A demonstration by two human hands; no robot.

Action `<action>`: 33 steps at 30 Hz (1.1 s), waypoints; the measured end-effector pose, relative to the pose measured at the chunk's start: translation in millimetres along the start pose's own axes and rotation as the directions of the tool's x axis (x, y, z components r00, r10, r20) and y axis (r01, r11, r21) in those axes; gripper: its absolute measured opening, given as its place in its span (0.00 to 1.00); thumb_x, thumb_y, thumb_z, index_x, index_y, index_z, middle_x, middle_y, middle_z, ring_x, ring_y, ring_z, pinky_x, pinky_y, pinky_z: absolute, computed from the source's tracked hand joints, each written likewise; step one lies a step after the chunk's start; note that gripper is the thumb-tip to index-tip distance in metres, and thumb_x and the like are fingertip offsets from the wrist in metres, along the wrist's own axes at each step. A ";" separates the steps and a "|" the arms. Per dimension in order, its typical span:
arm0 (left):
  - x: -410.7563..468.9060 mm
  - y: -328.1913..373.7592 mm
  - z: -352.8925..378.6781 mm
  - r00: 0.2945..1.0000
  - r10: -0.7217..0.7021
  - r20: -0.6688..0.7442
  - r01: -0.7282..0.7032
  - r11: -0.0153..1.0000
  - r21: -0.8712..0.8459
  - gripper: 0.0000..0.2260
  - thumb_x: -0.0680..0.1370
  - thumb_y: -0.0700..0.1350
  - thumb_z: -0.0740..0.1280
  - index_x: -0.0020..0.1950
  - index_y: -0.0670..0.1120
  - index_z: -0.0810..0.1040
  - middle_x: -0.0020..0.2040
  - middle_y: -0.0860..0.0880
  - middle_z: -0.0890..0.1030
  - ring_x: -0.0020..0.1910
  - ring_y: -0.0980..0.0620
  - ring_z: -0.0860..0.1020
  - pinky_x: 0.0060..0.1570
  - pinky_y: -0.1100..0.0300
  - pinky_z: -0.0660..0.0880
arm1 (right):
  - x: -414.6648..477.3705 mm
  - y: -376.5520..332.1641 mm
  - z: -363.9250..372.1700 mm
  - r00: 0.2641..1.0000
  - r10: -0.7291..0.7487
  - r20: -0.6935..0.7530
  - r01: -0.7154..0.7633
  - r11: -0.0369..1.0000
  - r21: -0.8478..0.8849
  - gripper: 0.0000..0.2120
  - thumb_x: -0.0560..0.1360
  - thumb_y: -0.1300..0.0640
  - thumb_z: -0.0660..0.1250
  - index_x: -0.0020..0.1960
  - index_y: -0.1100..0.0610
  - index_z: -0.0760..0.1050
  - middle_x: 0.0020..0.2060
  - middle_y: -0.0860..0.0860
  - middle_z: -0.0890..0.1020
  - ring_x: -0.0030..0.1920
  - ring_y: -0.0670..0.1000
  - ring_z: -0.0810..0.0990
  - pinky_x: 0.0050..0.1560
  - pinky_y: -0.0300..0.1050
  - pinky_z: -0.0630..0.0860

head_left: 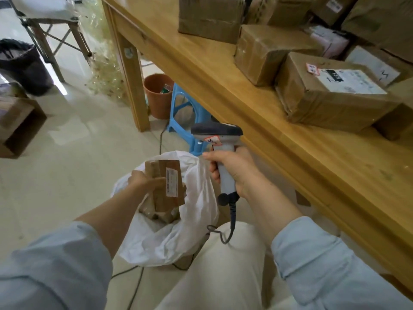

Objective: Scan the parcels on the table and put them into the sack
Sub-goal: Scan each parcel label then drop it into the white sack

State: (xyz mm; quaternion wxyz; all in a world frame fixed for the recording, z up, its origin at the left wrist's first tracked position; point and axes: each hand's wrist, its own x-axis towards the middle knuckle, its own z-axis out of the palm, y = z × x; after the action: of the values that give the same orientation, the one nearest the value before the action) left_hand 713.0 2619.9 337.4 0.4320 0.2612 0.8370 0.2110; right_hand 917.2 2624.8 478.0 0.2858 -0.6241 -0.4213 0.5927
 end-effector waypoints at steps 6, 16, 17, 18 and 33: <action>-12.2 27.2 3.0 0.995 0.097 0.013 -0.097 0.993 0.068 0.30 0.77 0.52 0.69 0.72 0.39 0.63 0.66 0.38 0.72 0.63 0.40 0.73 0.59 0.49 0.71 | -2.7 1.8 -0.9 1.000 -0.010 -0.004 0.010 1.000 -0.010 0.11 0.70 0.58 0.74 0.49 0.63 0.78 0.29 0.52 0.79 0.27 0.49 0.76 0.29 0.40 0.75; -60.5 86.2 -22.2 0.938 0.344 -0.033 -0.345 0.925 -0.160 0.15 0.74 0.44 0.71 0.59 0.41 0.77 0.55 0.41 0.79 0.49 0.45 0.78 0.48 0.52 0.75 | -47.1 -9.3 -10.7 0.990 -0.133 -0.049 0.136 0.988 0.070 0.08 0.71 0.62 0.72 0.35 0.59 0.75 0.24 0.52 0.75 0.23 0.48 0.72 0.26 0.40 0.70; -69.9 96.3 -23.3 0.923 0.382 -0.037 -0.382 0.906 -0.183 0.08 0.74 0.43 0.70 0.51 0.42 0.79 0.50 0.42 0.79 0.46 0.46 0.77 0.48 0.51 0.76 | -54.0 -11.7 -14.2 0.986 -0.153 -0.062 0.158 0.983 0.088 0.08 0.71 0.62 0.72 0.35 0.59 0.75 0.24 0.53 0.75 0.23 0.48 0.72 0.26 0.40 0.70; -80.4 107.6 -24.2 0.906 0.421 -0.045 -0.421 0.884 -0.203 0.04 0.73 0.42 0.70 0.46 0.43 0.79 0.47 0.42 0.79 0.46 0.45 0.78 0.51 0.50 0.77 | -61.1 -15.1 -18.9 0.982 -0.173 -0.075 0.180 0.977 0.110 0.08 0.71 0.62 0.72 0.35 0.59 0.75 0.25 0.53 0.75 0.23 0.49 0.72 0.26 0.41 0.70; -215.5 273.1 39.8 0.485 0.870 0.086 -0.871 0.472 0.138 0.25 0.75 0.49 0.70 0.70 0.43 0.72 0.63 0.42 0.76 0.64 0.44 0.74 0.63 0.50 0.72 | -112.3 -54.5 -144.7 0.871 -0.164 -0.464 0.384 0.816 0.433 0.07 0.72 0.59 0.72 0.46 0.60 0.77 0.28 0.52 0.81 0.25 0.47 0.77 0.27 0.39 0.74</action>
State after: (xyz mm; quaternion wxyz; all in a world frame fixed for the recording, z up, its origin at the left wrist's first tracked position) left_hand 921.6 2703.0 606.2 0.2437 0.6846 0.6019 0.3312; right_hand 1055.4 2574.6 600.1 0.6059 -0.5655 -0.2671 0.4917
